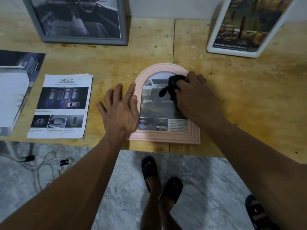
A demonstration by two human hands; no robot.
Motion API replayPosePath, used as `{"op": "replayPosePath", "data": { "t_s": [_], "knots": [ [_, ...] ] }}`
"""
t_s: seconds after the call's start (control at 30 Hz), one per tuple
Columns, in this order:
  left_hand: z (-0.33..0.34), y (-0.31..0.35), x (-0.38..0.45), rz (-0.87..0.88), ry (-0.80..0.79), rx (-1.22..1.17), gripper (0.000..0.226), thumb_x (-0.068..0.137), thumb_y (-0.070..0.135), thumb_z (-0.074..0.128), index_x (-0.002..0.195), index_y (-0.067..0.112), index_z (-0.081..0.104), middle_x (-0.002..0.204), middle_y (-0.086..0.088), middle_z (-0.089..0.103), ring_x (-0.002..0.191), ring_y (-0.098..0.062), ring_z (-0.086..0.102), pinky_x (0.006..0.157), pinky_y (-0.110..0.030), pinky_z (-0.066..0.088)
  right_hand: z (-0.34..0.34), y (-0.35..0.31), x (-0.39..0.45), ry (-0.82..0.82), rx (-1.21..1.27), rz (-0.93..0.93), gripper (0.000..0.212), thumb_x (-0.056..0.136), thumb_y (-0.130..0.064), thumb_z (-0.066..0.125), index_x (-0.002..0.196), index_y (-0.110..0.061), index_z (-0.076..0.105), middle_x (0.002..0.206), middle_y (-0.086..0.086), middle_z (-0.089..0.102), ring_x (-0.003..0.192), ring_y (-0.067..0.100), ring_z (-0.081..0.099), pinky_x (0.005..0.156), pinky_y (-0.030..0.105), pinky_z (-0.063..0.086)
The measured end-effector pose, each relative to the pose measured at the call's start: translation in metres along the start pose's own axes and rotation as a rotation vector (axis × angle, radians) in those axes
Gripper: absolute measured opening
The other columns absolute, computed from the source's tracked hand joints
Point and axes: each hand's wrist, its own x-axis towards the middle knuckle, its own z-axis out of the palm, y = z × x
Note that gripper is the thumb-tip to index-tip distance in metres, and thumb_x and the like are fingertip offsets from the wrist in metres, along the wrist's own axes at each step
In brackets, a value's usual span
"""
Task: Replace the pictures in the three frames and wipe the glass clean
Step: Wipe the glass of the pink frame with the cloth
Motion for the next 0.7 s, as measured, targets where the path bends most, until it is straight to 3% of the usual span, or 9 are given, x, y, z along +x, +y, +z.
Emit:
{"op": "replayPosePath", "data": {
  "t_s": [0.17, 0.3, 0.47, 0.7],
  "knots": [
    [-0.001, 0.0, 0.001, 0.004, -0.016, -0.007, 0.048, 0.107, 0.047, 0.023, 0.154, 0.047, 0.025, 0.161, 0.002, 0.026, 0.149, -0.025, 0.013, 0.115, -0.065, 0.012, 0.004, -0.012, 0.028, 0.046, 0.033, 0.024, 0.017, 0.096, -0.019, 0.05, 0.103, -0.011, 0.063, 0.114, 0.01, 0.052, 0.111, 0.032, 0.045, 0.079, 0.045, 0.047],
    [-0.001, 0.0, 0.001, 0.002, -0.005, 0.003, 0.047, 0.107, 0.047, 0.023, 0.154, 0.048, 0.025, 0.161, 0.002, 0.026, 0.149, -0.025, 0.014, 0.115, -0.065, 0.012, 0.008, -0.037, 0.05, -0.024, 0.067, -0.067, 0.021, 0.094, -0.023, 0.052, 0.112, -0.017, 0.063, 0.118, 0.008, 0.054, 0.111, 0.031, 0.048, 0.088, 0.044, 0.044],
    [0.001, 0.0, 0.001, 0.003, -0.001, 0.006, 0.047, 0.107, 0.047, 0.023, 0.153, 0.048, 0.025, 0.161, 0.002, 0.026, 0.149, -0.025, 0.015, 0.115, -0.065, 0.013, 0.012, -0.056, 0.036, -0.073, 0.117, -0.124, 0.024, 0.097, -0.026, 0.05, 0.118, -0.02, 0.058, 0.12, 0.005, 0.051, 0.113, 0.028, 0.046, 0.083, 0.041, 0.042],
    [0.001, 0.001, 0.0, 0.004, 0.01, 0.012, 0.047, 0.106, 0.047, 0.021, 0.153, 0.047, 0.027, 0.16, 0.002, 0.028, 0.148, -0.025, 0.017, 0.114, -0.063, 0.015, 0.007, -0.062, 0.008, -0.261, 0.313, -0.166, 0.025, 0.098, -0.027, 0.045, 0.115, -0.022, 0.062, 0.112, 0.002, 0.052, 0.108, 0.024, 0.047, 0.084, 0.039, 0.045]
  ]
}}
